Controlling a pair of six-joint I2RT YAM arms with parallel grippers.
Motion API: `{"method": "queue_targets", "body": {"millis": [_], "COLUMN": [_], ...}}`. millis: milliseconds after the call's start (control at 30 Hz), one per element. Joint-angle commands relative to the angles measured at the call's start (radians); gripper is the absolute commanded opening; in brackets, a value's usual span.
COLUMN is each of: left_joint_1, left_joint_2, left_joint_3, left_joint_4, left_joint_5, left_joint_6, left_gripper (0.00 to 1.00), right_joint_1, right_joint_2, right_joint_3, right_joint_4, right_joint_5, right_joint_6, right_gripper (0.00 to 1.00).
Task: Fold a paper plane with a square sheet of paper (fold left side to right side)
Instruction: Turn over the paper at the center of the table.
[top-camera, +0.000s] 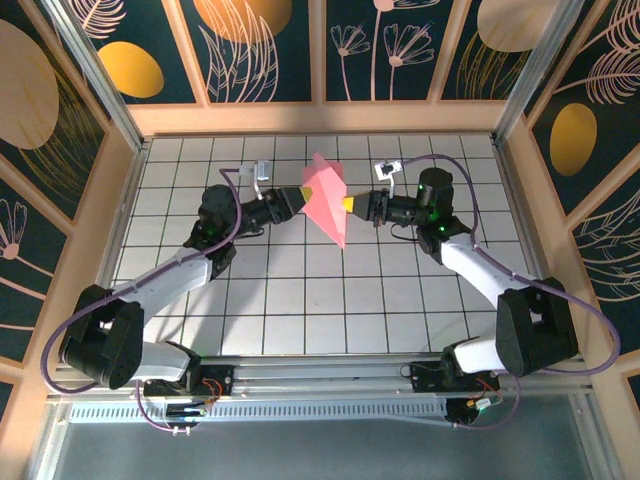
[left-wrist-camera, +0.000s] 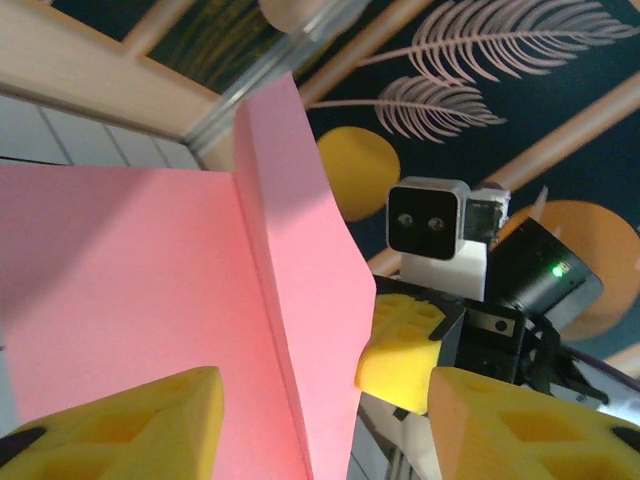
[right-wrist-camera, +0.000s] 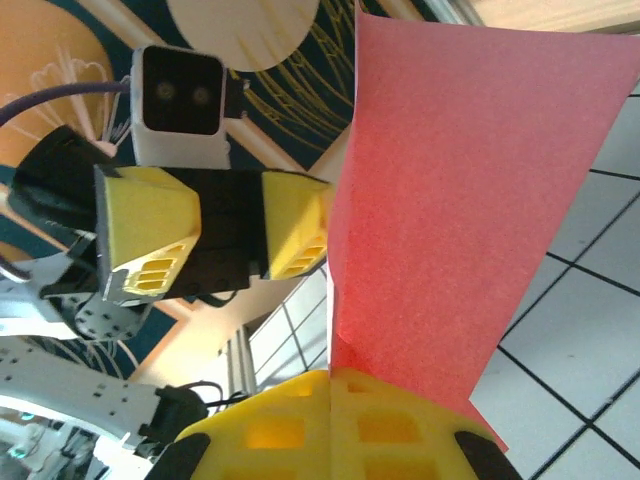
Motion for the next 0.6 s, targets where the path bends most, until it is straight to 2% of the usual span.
{"method": "queue_targets", "body": {"millis": [0, 233, 567], "left_joint_1": [-0.015, -0.053, -0.058], "left_joint_2": [0.033, 0.092, 0.091], "left_joint_3": [0.047, 0.085, 0.090], "left_joint_4": [0.077, 0.075, 0.067], "left_joint_5": [0.094, 0.114, 0.085], "left_joint_6": [0.009, 0.011, 0.017], "left_gripper": [0.53, 0.45, 0.13], "right_joint_1": [0.018, 0.038, 0.039], "right_joint_2": [-0.025, 0.001, 0.009], "right_joint_3": [0.006, 0.011, 0.004], "right_joint_4": [0.081, 0.144, 0.103], "right_joint_5": [-0.070, -0.099, -0.066], "right_joint_6": [0.051, 0.097, 0.065], "right_gripper": [0.00, 0.00, 0.00]}}
